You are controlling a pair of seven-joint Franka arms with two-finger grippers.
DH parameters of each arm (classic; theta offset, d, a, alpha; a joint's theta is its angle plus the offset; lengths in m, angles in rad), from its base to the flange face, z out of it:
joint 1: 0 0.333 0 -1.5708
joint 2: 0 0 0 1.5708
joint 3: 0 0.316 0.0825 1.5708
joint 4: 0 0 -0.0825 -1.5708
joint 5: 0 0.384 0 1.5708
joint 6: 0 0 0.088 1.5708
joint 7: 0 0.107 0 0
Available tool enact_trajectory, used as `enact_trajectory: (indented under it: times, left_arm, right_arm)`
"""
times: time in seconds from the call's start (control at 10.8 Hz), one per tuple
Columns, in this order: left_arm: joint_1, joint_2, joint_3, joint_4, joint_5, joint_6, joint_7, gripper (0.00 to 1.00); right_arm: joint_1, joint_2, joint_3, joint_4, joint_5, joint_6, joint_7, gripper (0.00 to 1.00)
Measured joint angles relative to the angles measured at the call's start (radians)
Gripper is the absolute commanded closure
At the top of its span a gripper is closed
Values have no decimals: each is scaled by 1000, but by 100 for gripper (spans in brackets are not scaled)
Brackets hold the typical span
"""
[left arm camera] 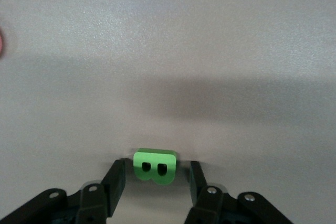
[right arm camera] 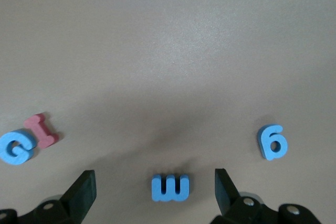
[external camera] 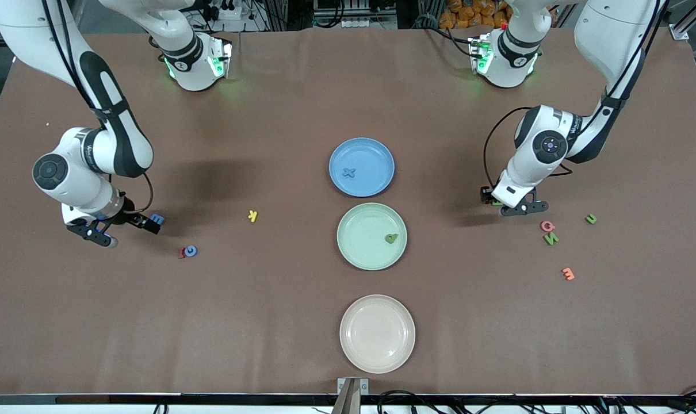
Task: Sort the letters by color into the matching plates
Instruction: 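Grasp the blue m with the right gripper while the left gripper lifts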
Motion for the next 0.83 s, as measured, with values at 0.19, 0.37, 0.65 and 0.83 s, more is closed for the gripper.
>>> enact_trajectory:
  times: [0.19,0.37,0.65,0.83]
  left_arm:
    - [0,0,-4,1,0,6,0,67]
    - [0,-2,-4,3,0,7,0,78]
    - [1,1,-3,8,0,8,0,92]
    - [1,5,-3,35,0,12,0,98]
  right_arm:
    - [-5,29,0,-10,0,59,0,0]
    - [-7,51,0,-26,0,99,-1,0]
    - [-7,57,0,-39,0,111,-1,0]
    - [-7,57,1,-56,0,128,-1,8]
